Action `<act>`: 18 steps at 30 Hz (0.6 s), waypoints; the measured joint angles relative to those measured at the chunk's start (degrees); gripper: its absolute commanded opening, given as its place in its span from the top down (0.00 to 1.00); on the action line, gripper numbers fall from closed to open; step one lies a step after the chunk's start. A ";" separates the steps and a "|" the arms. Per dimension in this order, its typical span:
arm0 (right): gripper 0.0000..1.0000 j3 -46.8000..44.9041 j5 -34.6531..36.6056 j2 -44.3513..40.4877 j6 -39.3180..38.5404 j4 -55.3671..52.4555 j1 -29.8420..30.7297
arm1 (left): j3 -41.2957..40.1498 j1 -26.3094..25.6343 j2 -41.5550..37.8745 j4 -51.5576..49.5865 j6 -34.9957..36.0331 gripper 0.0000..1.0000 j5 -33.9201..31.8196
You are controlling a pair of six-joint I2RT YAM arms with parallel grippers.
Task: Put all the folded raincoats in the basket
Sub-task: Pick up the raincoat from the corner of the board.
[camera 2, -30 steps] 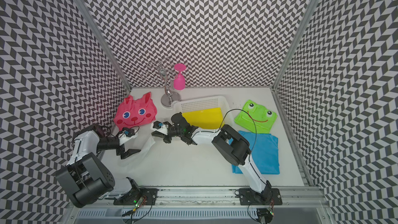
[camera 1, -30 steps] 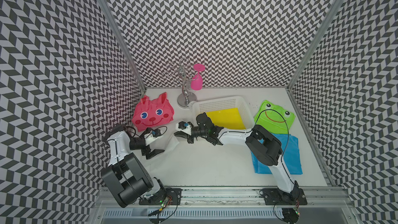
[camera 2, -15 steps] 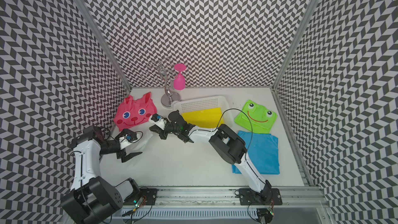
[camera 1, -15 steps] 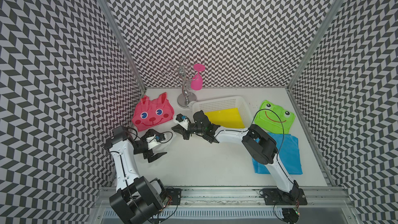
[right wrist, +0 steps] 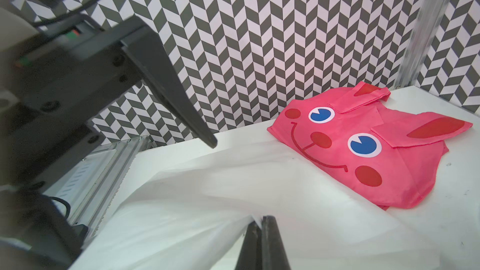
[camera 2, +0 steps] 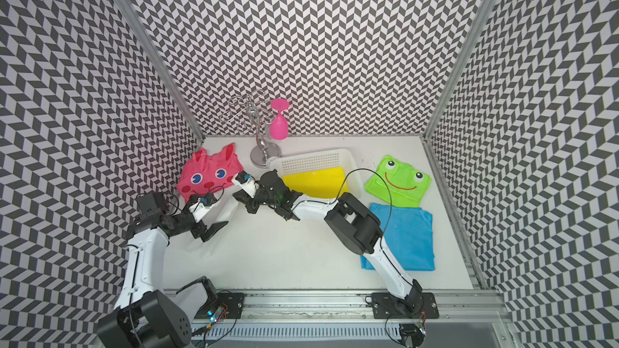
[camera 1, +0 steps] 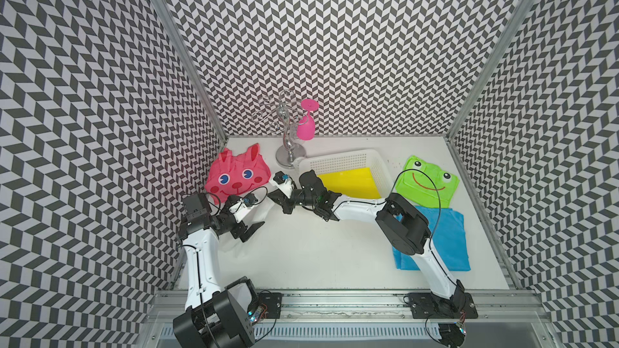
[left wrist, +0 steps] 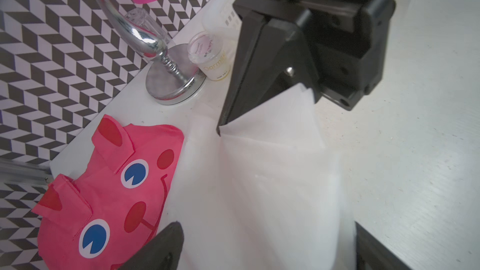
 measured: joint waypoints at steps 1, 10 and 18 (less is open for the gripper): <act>1.00 0.00 0.15 0.02 0.33 -0.04 0.00 | -0.46 -0.57 0.00 1.51 -1.51 0.00 -0.70; 1.00 1.03 0.42 0.24 2.08 -0.72 -0.07 | -1.14 -5.07 0.96 4.09 -3.82 0.47 -3.61; 1.00 1.11 0.09 0.24 2.01 -0.98 -0.44 | 3.61 -5.07 1.44 -3.61 8.07 1.00 -4.55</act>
